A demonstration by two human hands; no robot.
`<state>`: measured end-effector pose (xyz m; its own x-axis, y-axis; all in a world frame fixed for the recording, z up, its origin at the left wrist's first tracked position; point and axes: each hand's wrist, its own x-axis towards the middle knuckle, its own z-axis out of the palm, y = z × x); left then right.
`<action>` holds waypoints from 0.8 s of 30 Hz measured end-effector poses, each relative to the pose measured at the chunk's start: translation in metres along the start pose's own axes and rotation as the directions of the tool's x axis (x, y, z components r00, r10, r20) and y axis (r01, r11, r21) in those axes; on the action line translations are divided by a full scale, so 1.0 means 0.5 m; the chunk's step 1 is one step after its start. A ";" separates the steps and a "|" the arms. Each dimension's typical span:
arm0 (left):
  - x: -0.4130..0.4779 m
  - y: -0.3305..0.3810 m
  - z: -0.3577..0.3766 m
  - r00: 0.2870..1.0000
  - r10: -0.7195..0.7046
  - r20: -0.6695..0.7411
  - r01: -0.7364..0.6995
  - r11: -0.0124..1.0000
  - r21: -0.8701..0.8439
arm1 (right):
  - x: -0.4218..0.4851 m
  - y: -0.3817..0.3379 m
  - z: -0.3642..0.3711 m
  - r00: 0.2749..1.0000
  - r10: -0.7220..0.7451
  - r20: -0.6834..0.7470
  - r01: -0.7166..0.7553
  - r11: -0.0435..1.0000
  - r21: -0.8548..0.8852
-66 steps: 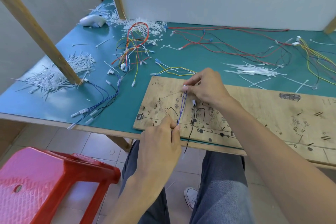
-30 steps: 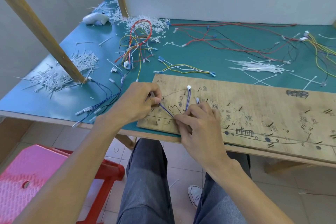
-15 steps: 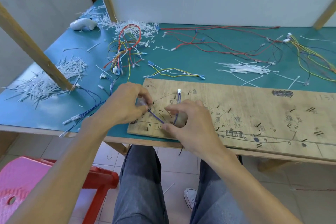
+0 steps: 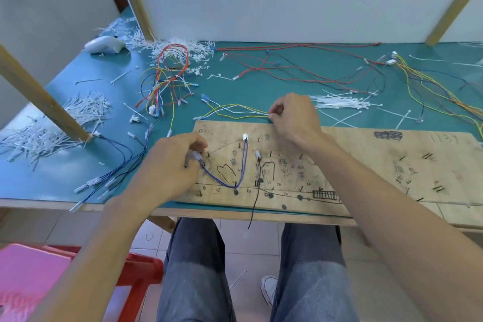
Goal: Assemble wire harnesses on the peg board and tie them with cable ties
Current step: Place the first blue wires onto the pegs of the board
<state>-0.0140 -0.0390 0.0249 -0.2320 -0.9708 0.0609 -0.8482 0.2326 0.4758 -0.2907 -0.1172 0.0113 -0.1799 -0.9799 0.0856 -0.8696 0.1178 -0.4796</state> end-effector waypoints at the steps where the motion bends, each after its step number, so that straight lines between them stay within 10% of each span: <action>1: 0.000 -0.002 0.001 1.000 -0.003 -0.006 0.003 1.000 0.003 | 0.001 0.001 0.003 1.000 -0.007 -0.014 0.007 1.000 -0.007; 9: -0.002 -0.001 0.002 0.999 -0.035 -0.023 0.035 0.999 -0.003 | 0.033 0.016 -0.005 0.995 -0.021 -0.098 0.042 0.974 0.225; 17: -0.004 0.008 0.000 0.998 -0.054 -0.044 0.050 0.996 -0.077 | 0.049 -0.025 -0.085 0.964 -0.040 -0.262 0.207 0.732 0.649; 24: 0.011 0.084 -0.056 0.787 0.142 -0.601 -0.237 0.968 -0.082 | -0.013 -0.076 -0.173 0.896 -0.292 -0.333 0.437 0.460 0.773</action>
<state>-0.0377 -0.0364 0.0700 -0.0169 -0.7660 0.6426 -0.7267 0.4508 0.5183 -0.2965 -0.1013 0.1046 -0.0604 -0.8592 0.5081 -0.1228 -0.4987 -0.8580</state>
